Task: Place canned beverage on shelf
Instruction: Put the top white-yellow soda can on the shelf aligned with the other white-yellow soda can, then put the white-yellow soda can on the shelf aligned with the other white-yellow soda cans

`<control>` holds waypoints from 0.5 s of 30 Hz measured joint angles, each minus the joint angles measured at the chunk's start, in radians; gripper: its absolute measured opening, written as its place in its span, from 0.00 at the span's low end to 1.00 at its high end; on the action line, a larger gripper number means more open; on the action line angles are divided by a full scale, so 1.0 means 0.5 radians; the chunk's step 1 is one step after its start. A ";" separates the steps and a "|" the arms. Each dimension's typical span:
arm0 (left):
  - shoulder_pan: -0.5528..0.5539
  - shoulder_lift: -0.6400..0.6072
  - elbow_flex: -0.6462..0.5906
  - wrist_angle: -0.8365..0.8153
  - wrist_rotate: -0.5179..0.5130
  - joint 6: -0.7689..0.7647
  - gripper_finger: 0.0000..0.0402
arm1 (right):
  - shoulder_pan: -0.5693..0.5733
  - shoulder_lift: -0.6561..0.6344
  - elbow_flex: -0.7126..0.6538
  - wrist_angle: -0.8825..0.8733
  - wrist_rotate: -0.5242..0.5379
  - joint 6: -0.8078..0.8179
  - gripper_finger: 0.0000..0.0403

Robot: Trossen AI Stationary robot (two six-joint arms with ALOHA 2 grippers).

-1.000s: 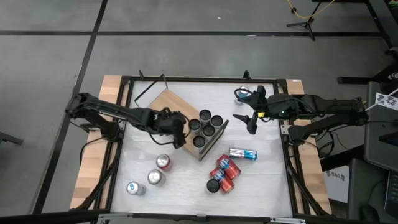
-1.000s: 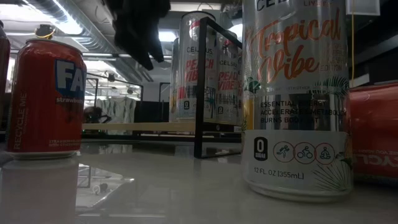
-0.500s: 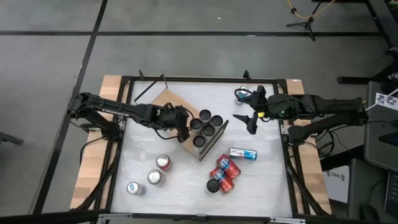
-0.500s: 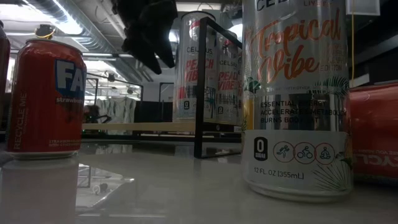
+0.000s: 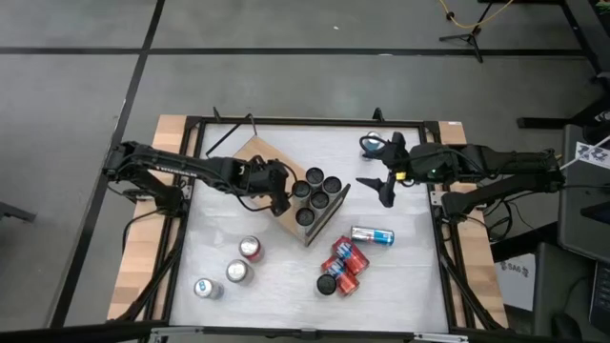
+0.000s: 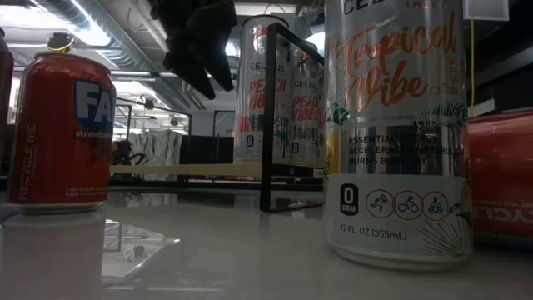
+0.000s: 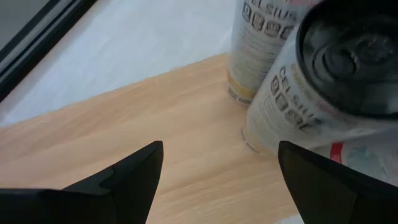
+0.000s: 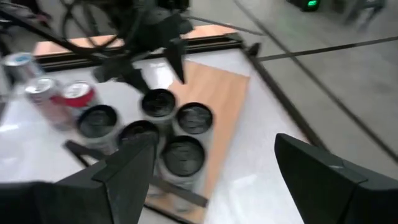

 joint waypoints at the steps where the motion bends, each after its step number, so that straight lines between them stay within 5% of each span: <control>1: -0.005 -0.003 -0.001 -0.018 0.001 0.000 0.78 | 0.000 0.000 0.000 0.005 -0.050 0.018 0.80; 15: -0.186 -0.084 -0.001 -0.039 0.003 -0.014 0.78 | 0.002 0.284 0.000 0.181 -0.691 0.169 0.80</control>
